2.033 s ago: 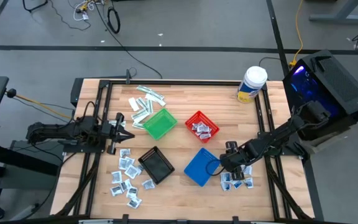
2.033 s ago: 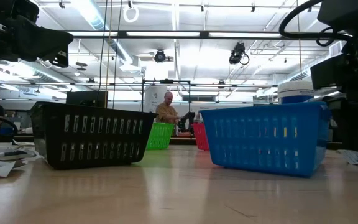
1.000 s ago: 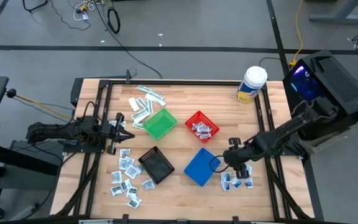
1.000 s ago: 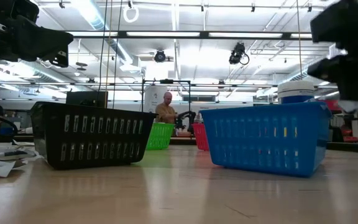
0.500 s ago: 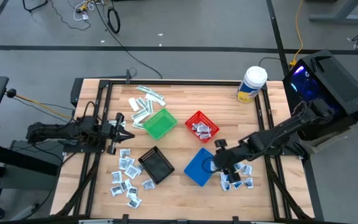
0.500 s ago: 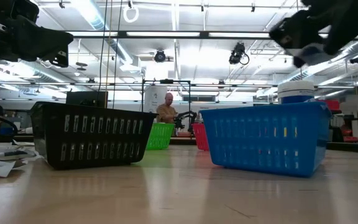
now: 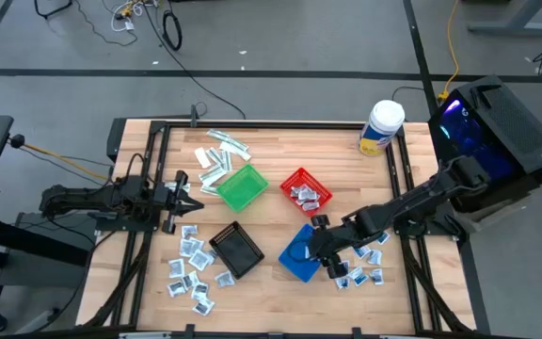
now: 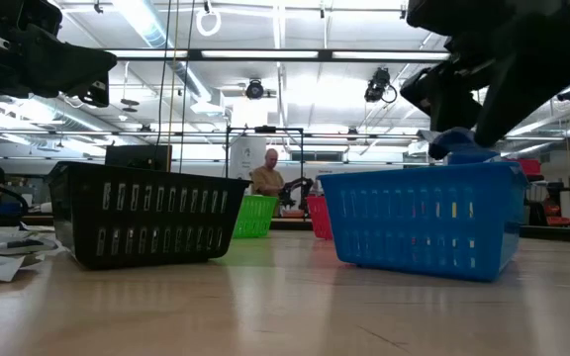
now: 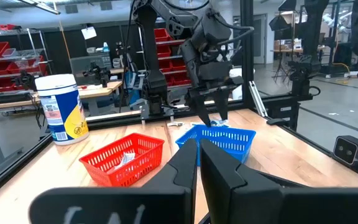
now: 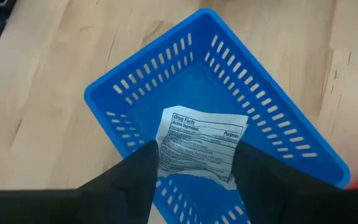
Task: Pick & Place First Aid Supplies
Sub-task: Put the blue alcohol pad into the blue bin
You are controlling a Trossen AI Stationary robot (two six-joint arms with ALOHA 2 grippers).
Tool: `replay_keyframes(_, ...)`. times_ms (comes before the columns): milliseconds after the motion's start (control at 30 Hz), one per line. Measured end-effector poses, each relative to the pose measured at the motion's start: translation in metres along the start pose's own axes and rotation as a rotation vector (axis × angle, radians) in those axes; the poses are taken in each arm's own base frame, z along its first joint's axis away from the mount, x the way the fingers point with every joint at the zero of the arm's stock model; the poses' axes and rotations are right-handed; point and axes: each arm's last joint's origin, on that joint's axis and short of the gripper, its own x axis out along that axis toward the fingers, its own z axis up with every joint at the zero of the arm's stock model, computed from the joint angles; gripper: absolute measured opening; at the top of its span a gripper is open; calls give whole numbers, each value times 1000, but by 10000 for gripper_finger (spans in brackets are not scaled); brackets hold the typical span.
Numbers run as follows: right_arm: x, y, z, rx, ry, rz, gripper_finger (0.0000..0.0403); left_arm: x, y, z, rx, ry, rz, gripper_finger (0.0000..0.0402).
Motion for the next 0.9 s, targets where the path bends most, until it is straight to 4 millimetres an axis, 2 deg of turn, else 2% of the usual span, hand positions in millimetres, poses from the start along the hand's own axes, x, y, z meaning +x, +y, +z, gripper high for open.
replay_keyframes(233, -2, 0, 0, -8, -5, 0, 282, 0, 0, 0, 0, 0, 0, 25)
replay_keyframes(367, -16, 0, 1, -8, -33, 4, 301, 0, 0, 0, 0, 0, 0, 25)
replay_keyframes(667, -64, 19, -12, -51, -56, 50, 294, 0, 0, 0, 0, 0, 0, 25)
replay_keyframes(900, -73, 39, -34, -66, 88, 76, 282, 0, 0, 0, 0, 0, 0, 25)
